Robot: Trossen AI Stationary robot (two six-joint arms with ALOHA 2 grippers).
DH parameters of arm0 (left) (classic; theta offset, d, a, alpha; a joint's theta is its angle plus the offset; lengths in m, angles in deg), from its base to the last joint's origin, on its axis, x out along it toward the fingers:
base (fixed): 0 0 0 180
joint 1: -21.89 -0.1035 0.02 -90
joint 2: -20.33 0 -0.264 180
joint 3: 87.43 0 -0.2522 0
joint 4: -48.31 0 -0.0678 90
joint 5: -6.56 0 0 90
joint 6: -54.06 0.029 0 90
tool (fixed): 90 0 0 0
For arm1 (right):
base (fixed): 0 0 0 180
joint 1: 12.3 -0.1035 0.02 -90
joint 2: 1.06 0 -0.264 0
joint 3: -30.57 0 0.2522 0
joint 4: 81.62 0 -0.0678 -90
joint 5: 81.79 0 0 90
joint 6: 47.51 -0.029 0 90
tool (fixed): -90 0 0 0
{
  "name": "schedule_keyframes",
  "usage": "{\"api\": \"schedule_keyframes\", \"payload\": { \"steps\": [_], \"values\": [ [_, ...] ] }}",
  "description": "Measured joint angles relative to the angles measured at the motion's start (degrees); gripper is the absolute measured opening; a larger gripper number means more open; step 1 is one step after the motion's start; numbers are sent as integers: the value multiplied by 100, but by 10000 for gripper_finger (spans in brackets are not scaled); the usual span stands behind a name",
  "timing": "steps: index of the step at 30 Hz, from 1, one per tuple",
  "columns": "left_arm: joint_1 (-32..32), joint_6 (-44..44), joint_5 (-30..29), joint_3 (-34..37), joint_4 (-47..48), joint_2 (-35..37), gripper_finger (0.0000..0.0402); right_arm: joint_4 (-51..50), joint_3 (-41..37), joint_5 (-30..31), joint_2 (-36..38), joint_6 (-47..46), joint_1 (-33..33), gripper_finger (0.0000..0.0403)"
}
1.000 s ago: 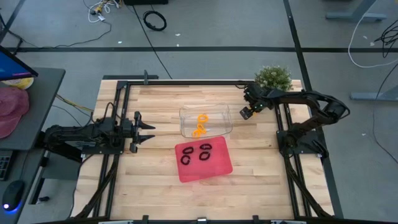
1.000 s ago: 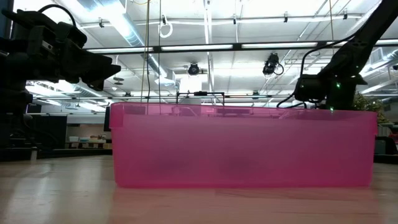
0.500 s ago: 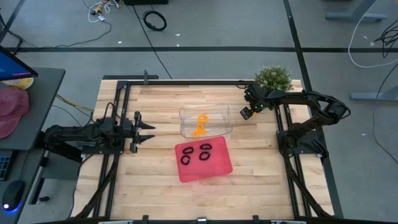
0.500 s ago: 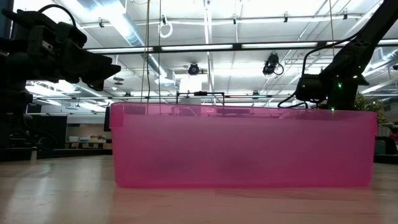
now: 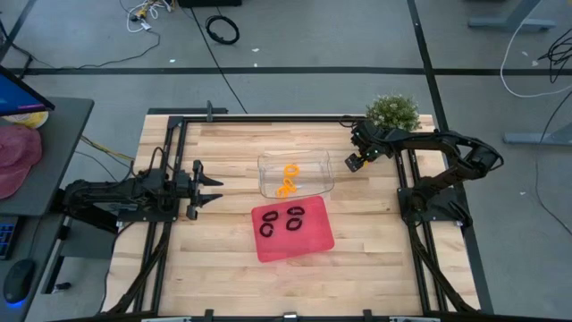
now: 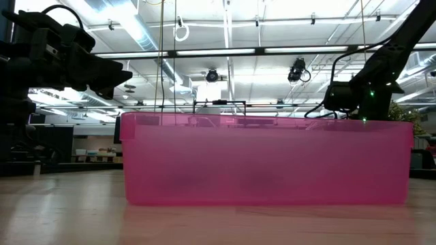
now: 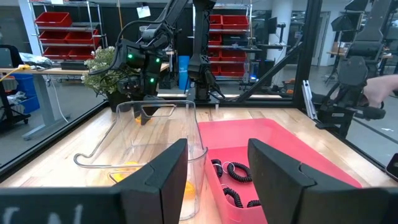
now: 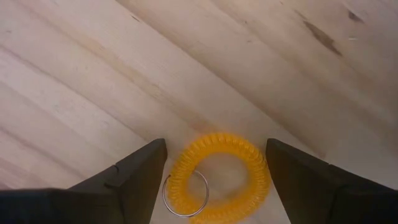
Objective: Sort spring keychains
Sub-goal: Put the yellow spring keychain into the transparent bin
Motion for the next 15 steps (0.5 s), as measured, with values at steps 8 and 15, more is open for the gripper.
{"api": "schedule_keyframes", "payload": {
  "steps": [8,15],
  "values": [
    [0,0,0,1,0,0,172,-191,0,-43,-9,4,0,286],
    [1,0,0,0,0,-1,172,-202,0,-64,-9,-58,0,262]
  ]
}}
